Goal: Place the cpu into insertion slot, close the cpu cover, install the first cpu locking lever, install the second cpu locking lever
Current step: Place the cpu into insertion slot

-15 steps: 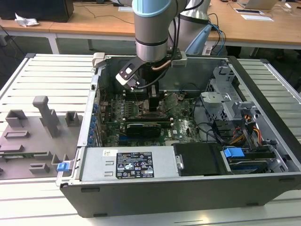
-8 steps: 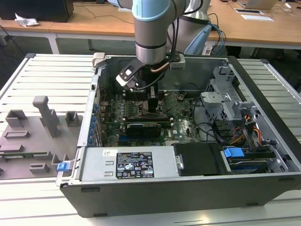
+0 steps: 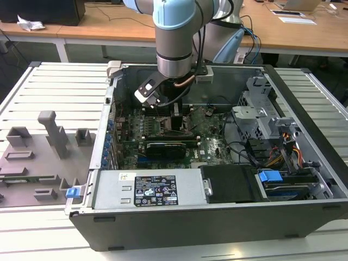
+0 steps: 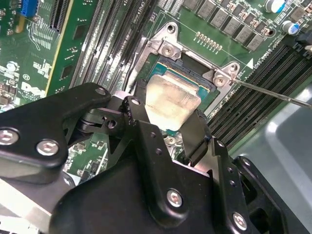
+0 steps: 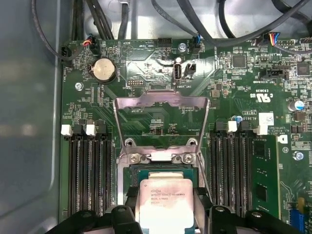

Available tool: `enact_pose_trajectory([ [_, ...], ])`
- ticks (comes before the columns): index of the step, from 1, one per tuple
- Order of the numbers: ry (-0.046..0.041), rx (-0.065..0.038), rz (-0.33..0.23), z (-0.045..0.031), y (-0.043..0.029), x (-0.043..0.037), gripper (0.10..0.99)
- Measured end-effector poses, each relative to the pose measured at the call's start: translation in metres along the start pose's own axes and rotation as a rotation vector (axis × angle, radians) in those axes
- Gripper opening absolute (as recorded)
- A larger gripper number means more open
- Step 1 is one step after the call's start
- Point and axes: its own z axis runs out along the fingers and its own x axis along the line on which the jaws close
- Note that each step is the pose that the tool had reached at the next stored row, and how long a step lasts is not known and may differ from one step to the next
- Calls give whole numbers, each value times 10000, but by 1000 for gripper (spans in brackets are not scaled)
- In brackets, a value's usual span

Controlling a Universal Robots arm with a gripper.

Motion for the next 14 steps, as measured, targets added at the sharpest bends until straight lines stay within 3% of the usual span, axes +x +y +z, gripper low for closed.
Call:
enact_pose_trajectory([
  [14, 0, -2, 6, 32, -2, 11, 541],
])
